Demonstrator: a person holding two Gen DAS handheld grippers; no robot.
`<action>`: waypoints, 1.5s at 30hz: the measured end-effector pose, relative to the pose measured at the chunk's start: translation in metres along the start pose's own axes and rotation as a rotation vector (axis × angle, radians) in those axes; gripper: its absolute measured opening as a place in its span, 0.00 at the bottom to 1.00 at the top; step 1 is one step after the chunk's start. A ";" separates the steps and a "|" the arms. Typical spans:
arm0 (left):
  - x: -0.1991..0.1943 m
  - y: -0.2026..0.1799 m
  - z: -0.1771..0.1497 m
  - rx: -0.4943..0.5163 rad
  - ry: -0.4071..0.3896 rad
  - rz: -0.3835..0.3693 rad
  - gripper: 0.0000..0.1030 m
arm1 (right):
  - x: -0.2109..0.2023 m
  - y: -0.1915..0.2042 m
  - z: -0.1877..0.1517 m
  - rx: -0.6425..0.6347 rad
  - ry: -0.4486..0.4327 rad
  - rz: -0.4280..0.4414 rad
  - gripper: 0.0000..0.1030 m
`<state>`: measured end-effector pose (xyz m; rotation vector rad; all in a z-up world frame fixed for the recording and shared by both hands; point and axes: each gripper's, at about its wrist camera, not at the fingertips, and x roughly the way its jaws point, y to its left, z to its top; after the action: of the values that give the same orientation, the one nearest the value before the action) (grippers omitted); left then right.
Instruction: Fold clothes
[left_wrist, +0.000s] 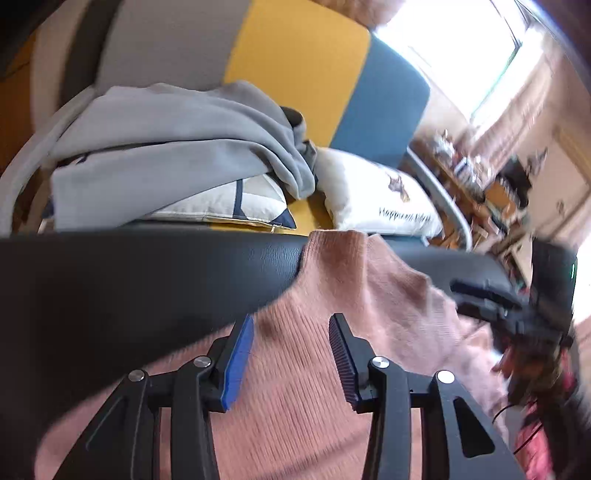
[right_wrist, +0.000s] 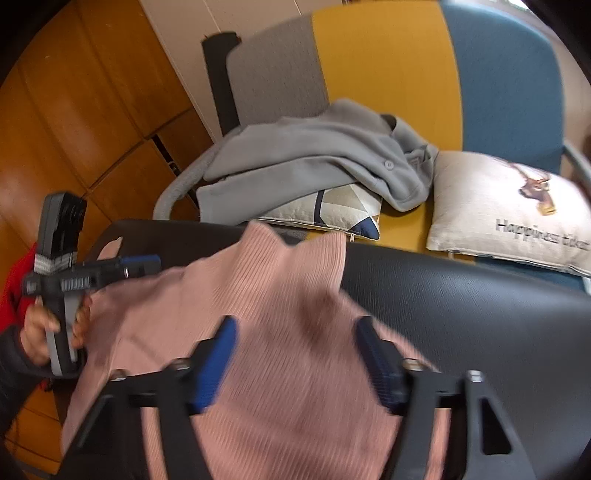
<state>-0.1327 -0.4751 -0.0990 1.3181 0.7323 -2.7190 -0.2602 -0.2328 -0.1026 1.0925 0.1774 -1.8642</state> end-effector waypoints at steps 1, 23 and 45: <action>0.008 -0.002 0.004 0.015 0.007 -0.004 0.43 | 0.012 -0.006 0.009 0.017 0.021 0.003 0.58; 0.024 -0.026 0.011 0.021 -0.029 -0.146 0.04 | 0.035 -0.003 0.030 -0.035 0.021 0.013 0.07; -0.045 -0.008 -0.105 -0.070 -0.035 -0.109 0.11 | -0.039 0.033 -0.099 -0.110 0.077 0.028 0.14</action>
<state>-0.0290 -0.4308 -0.1172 1.2493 0.9127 -2.7633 -0.1681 -0.1734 -0.1216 1.0857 0.3037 -1.7675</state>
